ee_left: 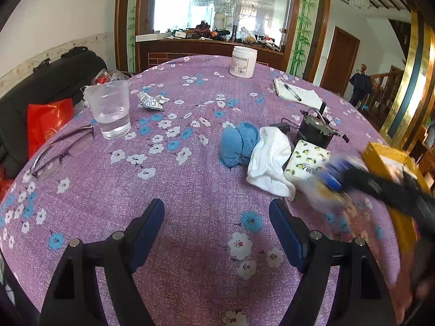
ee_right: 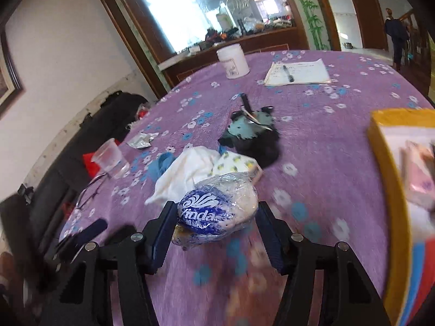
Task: Organize soft objects
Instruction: 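Grasp the white-and-blue Vinda tissue bag with the right tool, then grasp the blue knitted cloth with the left tool while the right tool holds the Vinda bag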
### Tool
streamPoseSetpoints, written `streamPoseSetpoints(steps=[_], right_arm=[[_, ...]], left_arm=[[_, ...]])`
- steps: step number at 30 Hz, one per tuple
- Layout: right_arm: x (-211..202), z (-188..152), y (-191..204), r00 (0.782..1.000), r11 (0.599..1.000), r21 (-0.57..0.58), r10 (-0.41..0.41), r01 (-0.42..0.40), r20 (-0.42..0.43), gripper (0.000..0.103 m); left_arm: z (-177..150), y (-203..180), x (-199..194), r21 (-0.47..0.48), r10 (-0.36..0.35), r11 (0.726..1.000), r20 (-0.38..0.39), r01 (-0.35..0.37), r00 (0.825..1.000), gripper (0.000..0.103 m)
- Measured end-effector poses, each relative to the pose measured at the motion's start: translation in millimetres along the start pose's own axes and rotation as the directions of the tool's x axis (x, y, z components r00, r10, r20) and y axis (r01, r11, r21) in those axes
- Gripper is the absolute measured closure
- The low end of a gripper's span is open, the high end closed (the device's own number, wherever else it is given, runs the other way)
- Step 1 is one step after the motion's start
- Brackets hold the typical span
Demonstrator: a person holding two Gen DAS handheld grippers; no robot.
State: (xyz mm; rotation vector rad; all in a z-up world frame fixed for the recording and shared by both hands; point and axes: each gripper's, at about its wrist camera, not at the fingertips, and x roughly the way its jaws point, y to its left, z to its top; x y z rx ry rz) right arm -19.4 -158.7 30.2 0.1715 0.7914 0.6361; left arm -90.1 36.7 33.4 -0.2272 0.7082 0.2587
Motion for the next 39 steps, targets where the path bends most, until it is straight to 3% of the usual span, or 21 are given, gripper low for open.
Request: streamPoseSetpoints(steps=[4,10,12,14,19,21,22,24,27,34,39], right_arm=[[-34.5,-33.0,-16.3,0.999,1.0,0.001,-0.004,0.003,0.049,0.039],[-59.3,-42.1,-33.8,0.993,0.999,-0.003,0.034,-0.034,0.116,0.039],[-61.8,-41.7,-35.5,0.991,0.999,0.0,0.051,-0.052,0.126,0.039],[-64.1,-41.5,-35.5,0.988,0.997,-0.009,0.072,-0.071,0.134,0.038],[-66.6,-41.4,-34.7,0.985,0.996,-0.016,0.088,-0.087,0.145,0.038],[-66.9,-42.2,-35.1,0.985,0.996,-0.006,0.089,-0.089,0.147,0.038],[-67.0,-42.1,-35.7,0.985,0.996,-0.004,0.089,-0.09,0.146,0.038],[-67.9,-42.8,-35.6,0.985,0.997,-0.003,0.081,-0.082,0.149,0.038],[-69.0,-43.8,-33.5,0.986,0.997,-0.015,0.073,-0.072,0.149,0.038],[-66.9,-43.2,-29.6,0.988,0.999,-0.024,0.052,-0.049,0.145,0.038],[-63.7,-42.4,-28.7,0.99,0.999,-0.026,0.029,-0.026,0.137,0.038]], left_arm=[[10.0,1.6,0.0,-0.042,-0.101,0.994,-0.002,0.101,0.995,0.024],[53.2,-14.5,32.0,-0.019,-0.093,0.996,-0.082,0.092,0.992,0.026],[65.4,-5.3,50.7,-0.07,-0.058,0.996,-0.116,0.051,0.992,0.038],[74.1,5.4,68.2,-0.145,-0.128,0.984,-0.16,0.105,0.979,0.043],[76.0,2.0,100.1,-0.195,-0.186,0.971,-0.236,0.141,0.954,0.043],[72.9,-3.4,107.0,-0.181,-0.148,0.978,-0.244,0.105,0.958,0.044],[71.0,-3.2,109.7,-0.184,-0.143,0.978,-0.245,0.099,0.959,0.051],[68.5,-2.2,107.6,-0.185,-0.142,0.978,-0.227,0.101,0.963,0.063],[60.3,4.9,86.8,-0.21,-0.152,0.971,-0.174,0.114,0.973,0.064],[15.7,-7.3,9.8,-0.089,-0.18,0.981,-0.08,0.173,0.98,0.063],[-16.6,-28.1,-12.1,-0.006,-0.176,0.984,-0.059,0.176,0.983,0.059]])
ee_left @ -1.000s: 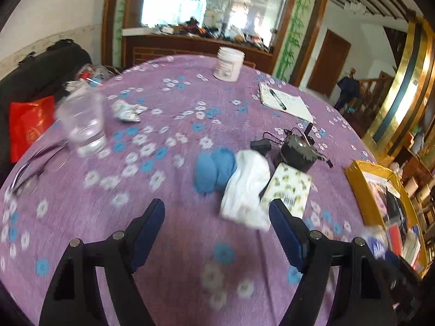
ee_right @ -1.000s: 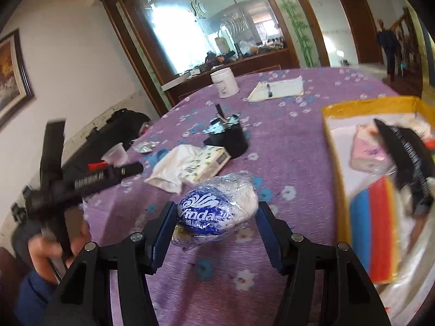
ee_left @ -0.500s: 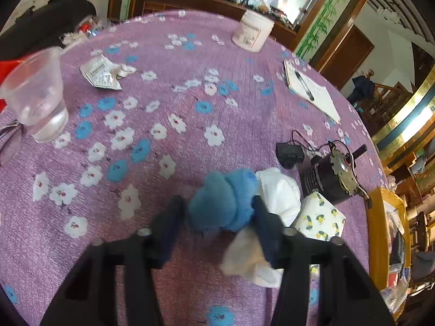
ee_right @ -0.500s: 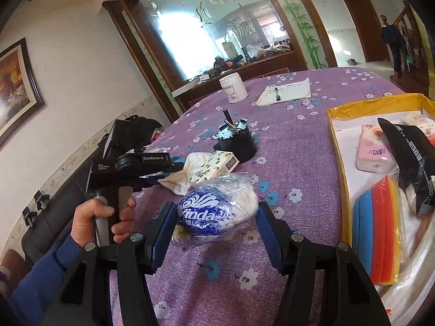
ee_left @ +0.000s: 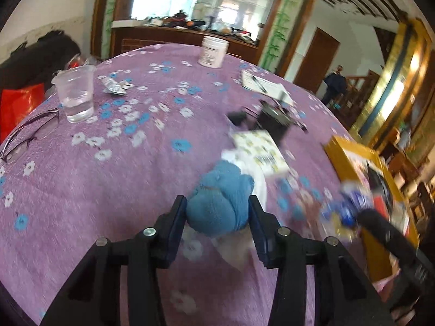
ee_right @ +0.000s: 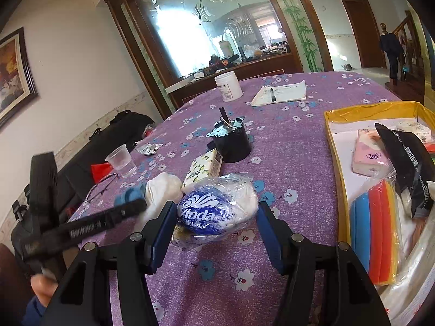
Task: Organize soft objects
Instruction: 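Grasp the blue knitted cloth with the left tool while the right tool holds the Vinda bag, then carry the Vinda bag and blue cloth over the tray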
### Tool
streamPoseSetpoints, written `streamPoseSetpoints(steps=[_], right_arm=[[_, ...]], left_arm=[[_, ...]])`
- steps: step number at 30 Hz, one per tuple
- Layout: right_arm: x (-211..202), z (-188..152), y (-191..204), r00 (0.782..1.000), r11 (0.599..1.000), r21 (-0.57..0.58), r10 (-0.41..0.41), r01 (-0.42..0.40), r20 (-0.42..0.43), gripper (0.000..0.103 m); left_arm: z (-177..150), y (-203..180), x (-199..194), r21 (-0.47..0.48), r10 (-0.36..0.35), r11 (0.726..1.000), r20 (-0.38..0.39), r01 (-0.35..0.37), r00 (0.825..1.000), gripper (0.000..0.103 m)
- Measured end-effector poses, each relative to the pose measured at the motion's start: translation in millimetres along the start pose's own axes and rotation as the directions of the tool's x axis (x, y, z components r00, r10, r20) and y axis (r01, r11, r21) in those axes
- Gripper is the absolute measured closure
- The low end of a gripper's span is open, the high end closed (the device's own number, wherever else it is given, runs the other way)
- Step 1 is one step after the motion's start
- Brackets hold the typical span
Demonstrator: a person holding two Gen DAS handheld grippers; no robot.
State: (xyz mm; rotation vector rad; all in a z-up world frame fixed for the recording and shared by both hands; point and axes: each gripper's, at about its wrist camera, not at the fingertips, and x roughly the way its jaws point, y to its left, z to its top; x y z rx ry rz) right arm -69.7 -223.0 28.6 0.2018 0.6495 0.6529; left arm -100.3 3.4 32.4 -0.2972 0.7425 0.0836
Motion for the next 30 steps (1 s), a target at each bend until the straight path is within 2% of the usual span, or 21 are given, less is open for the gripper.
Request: streamPoseSetpoints(steps=[4,7,8,14,17,24,30], right_arm=[[1.4,0.3,-0.9,1.0,1.0,-0.001,-0.004,0.004,-0.007,0.038],[2.1,0.0,-0.3,1.0,1.0,-0.006,-0.007,0.007,-0.011,0.038],[2.3,0.3,-0.7,1.0,1.0,-0.004,-0.009,0.009,-0.011,0.038],[3.0,0.0,-0.7,1.0,1.0,-0.002,-0.017,0.017,-0.008,0.038],[2.2,-0.2,-2.0,1.0,1.0,0.002,-0.025,0.025,-0.002,0.038],[-9.2,-4.4,-12.5,0.998,0.997,0.05,-0.066,0.066,-0.002,0.038],[-29.7,-1.1,-20.5,0.997,0.995,0.075,-0.069,0.067,0.026,0.038]], left_arm=[[-14.5,-7.1,1.1,0.013,-0.041,0.999,-0.014,0.042,0.999,0.057],[-16.6,-7.1,-0.6,0.016,-0.044,0.999,0.004,0.044,0.999,0.057],[-17.0,-6.7,-3.0,0.016,-0.049,0.999,0.011,0.049,0.999,0.06],[-27.0,-16.5,-25.5,0.058,-0.023,0.998,0.081,0.018,0.996,0.065],[-30.9,-28.2,-34.6,0.081,-0.036,0.996,0.104,0.027,0.994,0.065],[-41.2,-65.9,-40.8,0.187,-0.033,0.982,0.125,0.01,0.992,0.065],[-44.8,-81.3,-38.7,0.226,-0.032,0.974,0.127,0.003,0.991,0.065]])
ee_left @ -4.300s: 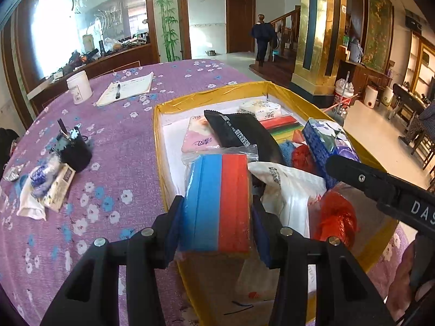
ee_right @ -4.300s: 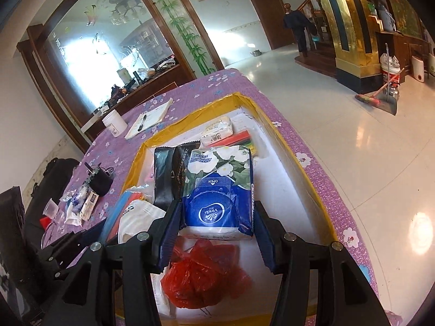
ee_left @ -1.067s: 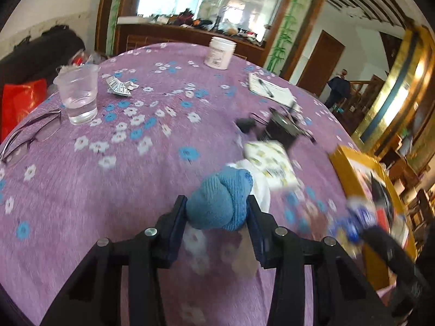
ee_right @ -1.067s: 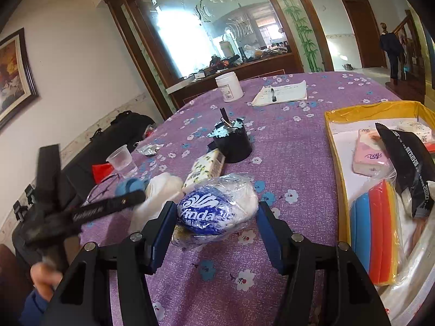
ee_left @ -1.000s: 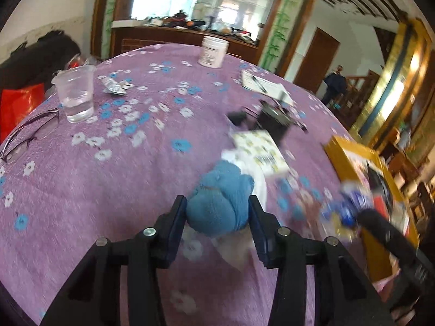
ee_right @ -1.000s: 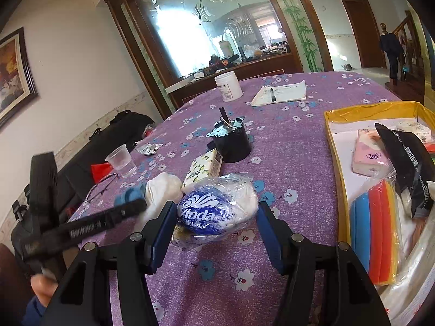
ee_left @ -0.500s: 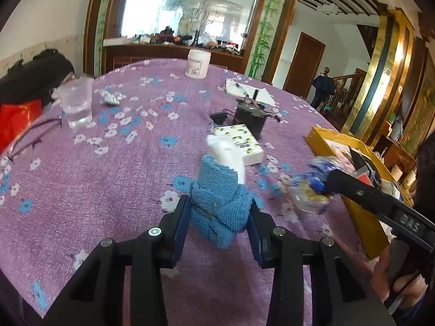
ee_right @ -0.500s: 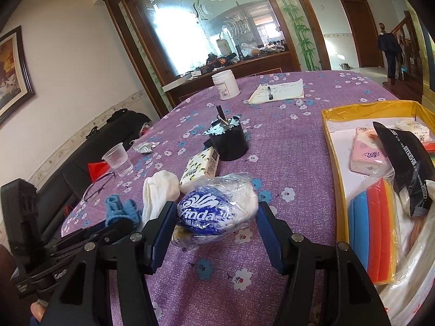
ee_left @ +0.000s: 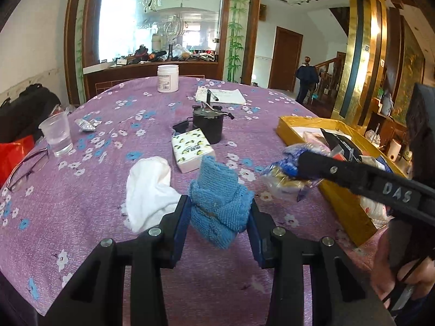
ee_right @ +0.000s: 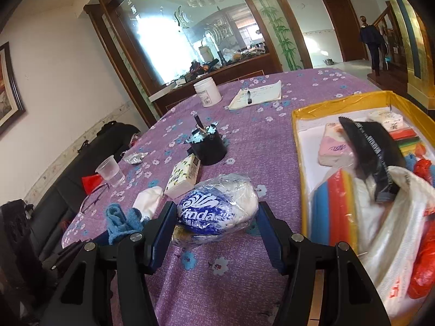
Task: Organize soft objects
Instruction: 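Carry the Vinda bag and blue cloth over the tray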
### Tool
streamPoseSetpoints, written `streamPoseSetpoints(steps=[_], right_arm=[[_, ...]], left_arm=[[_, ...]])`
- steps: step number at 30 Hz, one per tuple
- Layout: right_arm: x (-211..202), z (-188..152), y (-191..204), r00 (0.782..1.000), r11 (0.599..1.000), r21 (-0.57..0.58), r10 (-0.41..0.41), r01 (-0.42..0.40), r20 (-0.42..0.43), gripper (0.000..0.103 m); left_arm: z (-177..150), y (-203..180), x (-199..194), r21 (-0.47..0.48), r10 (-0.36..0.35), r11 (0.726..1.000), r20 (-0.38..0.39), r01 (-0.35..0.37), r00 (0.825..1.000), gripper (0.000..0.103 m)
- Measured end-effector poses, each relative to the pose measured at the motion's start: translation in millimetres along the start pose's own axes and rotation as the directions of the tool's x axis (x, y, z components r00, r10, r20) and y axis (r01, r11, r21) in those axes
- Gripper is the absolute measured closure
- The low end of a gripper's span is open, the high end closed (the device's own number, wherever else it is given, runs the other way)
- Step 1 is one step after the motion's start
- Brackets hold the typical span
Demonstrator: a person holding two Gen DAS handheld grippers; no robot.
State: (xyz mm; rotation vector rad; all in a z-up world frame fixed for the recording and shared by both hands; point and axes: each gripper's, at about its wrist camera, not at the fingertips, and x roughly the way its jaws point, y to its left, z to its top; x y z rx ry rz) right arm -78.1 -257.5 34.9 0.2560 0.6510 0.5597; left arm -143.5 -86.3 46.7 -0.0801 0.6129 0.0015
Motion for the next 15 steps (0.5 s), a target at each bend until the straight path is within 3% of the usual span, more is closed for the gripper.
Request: streamPoseSetpoints(steps=[15], right_arm=[[-29.4,-1.0,-5.2,0.999,1.0,0.019,0.011,-0.012,0.032,0.038]], left_arm=[[2.9,-26.3,-6.0,0.075,0.037,0.996,0.016,-0.038,0.999,0.065]])
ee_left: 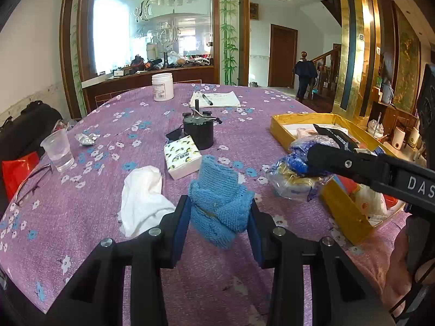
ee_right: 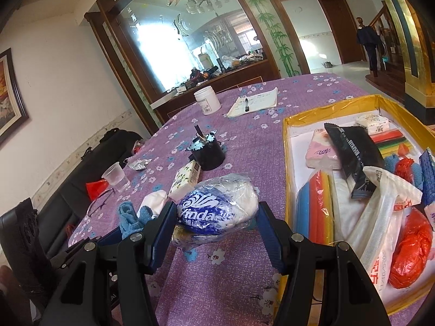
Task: Organize soft objects
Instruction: 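Carry the Vinda bag and blue cloth over the tray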
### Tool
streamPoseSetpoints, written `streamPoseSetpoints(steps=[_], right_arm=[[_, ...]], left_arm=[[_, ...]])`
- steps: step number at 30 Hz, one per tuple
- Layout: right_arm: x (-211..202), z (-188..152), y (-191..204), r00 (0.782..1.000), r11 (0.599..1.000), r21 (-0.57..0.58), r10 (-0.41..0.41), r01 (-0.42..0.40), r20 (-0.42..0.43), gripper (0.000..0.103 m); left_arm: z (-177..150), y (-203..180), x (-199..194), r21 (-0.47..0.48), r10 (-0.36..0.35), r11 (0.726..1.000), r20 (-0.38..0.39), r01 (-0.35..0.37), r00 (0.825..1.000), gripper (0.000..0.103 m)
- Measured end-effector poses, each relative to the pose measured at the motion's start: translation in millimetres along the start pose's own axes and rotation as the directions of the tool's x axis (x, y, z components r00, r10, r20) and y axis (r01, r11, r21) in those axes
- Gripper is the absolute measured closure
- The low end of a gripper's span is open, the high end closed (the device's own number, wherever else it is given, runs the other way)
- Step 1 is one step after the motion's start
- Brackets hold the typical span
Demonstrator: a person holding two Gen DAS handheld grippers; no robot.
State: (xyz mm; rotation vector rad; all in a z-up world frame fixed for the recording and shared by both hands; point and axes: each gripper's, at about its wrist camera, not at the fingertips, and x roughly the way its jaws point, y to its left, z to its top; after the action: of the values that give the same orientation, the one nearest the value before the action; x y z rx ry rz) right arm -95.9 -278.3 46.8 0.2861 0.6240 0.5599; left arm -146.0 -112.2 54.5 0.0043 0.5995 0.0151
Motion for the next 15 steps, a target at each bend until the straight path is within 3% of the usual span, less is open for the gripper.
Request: streamPoseSetpoints(steps=[15], right_arm=[[-37.9,13.2,-28.3,0.997,0.998,0.065,-0.012,0.007,0.08,0.038]], left_arm=[[16.2,-40.4,-3.7,0.102,0.009,0.995,0.041,-0.013,0.999,0.065]])
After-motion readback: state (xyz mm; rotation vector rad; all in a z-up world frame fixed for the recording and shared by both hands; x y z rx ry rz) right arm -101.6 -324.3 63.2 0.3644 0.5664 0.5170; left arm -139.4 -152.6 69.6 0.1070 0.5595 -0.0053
